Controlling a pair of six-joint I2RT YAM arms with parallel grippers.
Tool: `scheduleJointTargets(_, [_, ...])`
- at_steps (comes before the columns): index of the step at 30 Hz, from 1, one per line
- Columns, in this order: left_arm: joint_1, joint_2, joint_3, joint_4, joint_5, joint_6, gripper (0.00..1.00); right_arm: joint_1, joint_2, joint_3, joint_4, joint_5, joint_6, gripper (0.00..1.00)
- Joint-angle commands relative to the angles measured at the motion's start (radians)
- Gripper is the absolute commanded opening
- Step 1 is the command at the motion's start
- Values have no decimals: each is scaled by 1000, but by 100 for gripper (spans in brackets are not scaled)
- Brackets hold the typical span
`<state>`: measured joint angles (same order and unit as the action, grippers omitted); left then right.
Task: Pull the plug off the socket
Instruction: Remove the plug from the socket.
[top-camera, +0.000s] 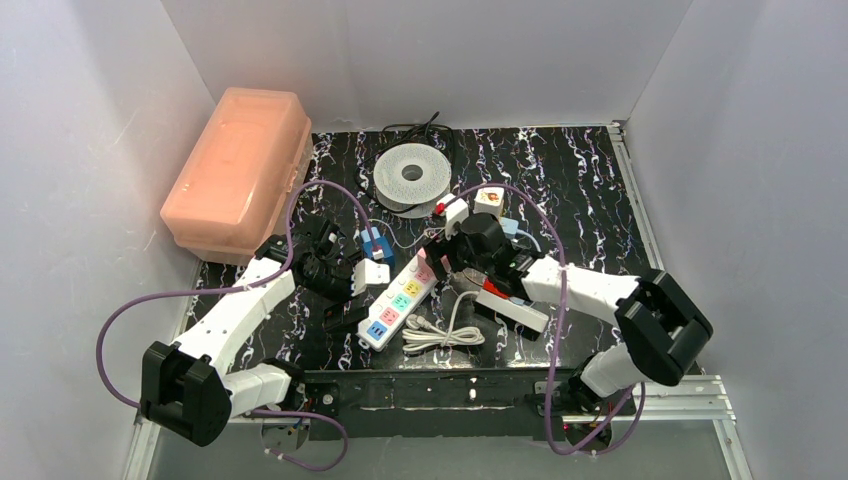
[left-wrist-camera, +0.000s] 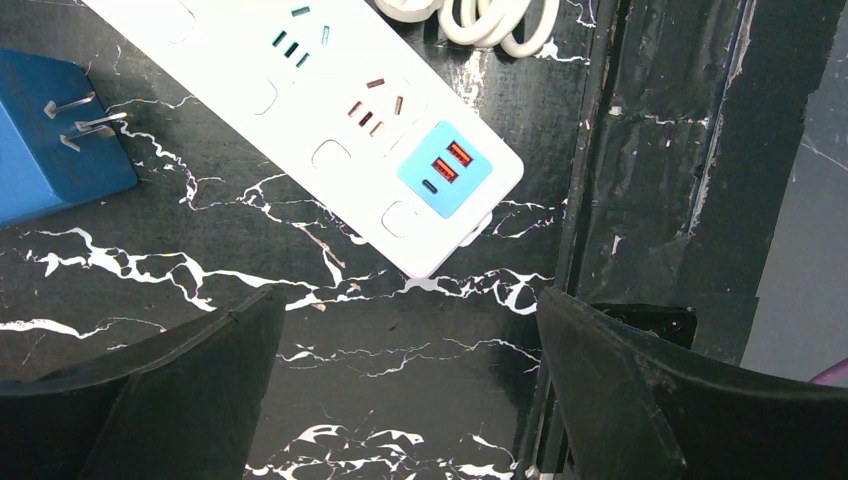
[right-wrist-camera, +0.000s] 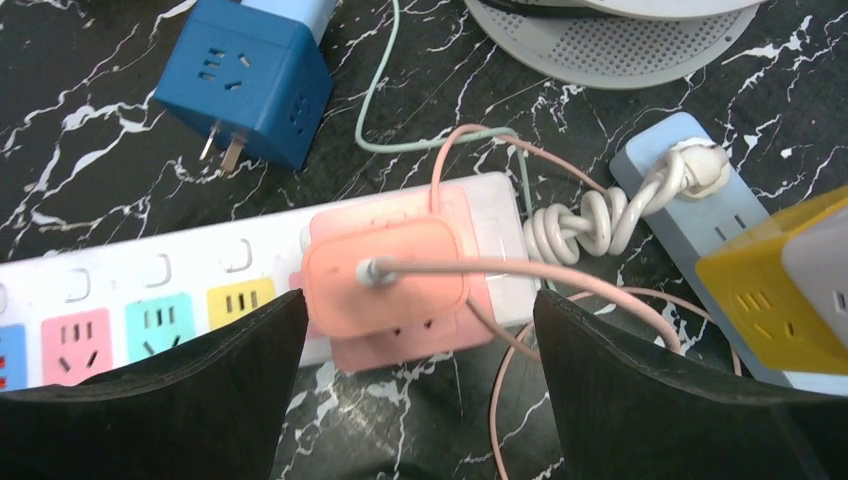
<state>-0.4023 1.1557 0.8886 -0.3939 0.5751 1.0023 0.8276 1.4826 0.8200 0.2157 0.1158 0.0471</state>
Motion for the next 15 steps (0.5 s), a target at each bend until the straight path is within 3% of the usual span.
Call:
scheduleJointTargets(1, [-1, -10, -11, -106, 23, 16, 98, 3, -88, -36, 23, -28, 12, 90])
scheduleJointTargets(7, [-2, -12, -15, -107, 22, 21, 98, 5, -182, -104, 1, -161, 28, 89])
scheduleJointTargets(15, [-2, -15, -17, -109, 17, 28, 98, 5, -147, -113, -45, -195, 50, 88])
